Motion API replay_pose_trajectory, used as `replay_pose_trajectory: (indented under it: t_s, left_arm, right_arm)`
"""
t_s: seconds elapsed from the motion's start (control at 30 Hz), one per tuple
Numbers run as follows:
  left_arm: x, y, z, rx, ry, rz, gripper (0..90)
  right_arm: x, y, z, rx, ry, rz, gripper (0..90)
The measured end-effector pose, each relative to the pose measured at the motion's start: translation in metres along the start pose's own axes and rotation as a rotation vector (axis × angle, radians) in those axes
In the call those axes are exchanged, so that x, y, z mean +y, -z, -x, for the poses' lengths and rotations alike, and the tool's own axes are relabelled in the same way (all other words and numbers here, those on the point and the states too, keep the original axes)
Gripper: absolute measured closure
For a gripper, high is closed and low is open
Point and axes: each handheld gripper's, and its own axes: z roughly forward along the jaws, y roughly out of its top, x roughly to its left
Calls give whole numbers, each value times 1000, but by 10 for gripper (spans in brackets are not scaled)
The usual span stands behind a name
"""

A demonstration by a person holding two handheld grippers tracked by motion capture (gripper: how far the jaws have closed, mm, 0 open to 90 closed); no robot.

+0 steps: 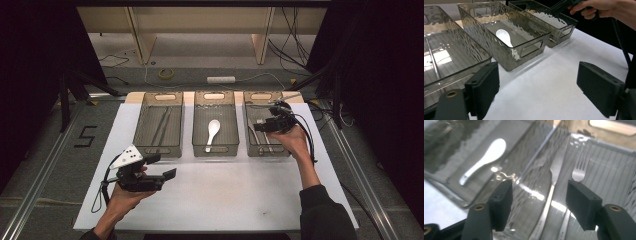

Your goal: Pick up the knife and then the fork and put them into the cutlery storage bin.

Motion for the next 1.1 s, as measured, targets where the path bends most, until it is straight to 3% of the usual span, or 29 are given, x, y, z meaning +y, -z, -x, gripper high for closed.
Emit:
replay_pose_trajectory:
  t_s: [0.3, 1.1]
  left_arm:
    - [0, -1, 0, -3, 4, -4, 181]
    - [0, -1, 0, -8, 10, 0, 181]
  right_arm:
    - [-9, 22, -23, -11, 53, 70, 273]
    - [-46, 51, -76, 62, 108, 269, 252]
